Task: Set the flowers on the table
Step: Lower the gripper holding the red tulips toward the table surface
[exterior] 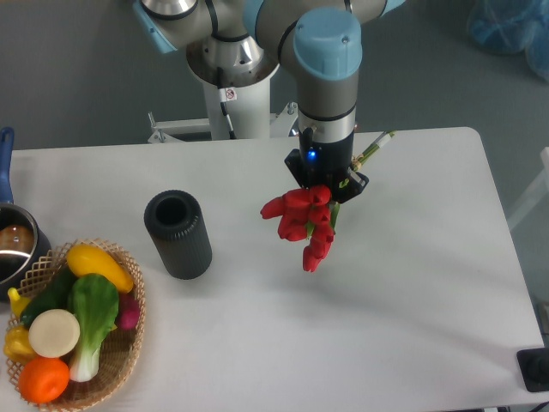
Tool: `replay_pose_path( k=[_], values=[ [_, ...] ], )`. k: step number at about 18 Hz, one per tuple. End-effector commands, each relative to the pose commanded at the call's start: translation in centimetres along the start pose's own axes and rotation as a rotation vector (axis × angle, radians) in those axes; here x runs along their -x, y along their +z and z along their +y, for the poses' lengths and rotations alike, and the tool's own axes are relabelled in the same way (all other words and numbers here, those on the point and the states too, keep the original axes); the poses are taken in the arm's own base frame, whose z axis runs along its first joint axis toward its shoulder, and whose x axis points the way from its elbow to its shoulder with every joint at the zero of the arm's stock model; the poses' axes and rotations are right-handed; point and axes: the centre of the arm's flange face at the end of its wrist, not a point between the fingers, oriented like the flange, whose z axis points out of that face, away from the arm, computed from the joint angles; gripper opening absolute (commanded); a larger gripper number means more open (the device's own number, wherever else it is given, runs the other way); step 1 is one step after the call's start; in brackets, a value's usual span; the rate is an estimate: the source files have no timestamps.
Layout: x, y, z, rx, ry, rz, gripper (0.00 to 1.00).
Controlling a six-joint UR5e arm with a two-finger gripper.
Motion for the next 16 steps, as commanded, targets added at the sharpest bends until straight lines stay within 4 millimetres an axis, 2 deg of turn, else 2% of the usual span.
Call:
replay_pose_path(
  k=[8,10,14,16],
  values=[
    [-0.3,3.2,-1.4,0.021,0.01,0.048,0.0],
    [0.0,5.0,-1.8,0.032,0.003,0.072,0.0],
    [-0.4,9.2,-4.1,0.03,0.039,0.072,0.0],
    [-0.5,11.2,-4.6,0.037,0.04,0.085,0.04]
  ],
)
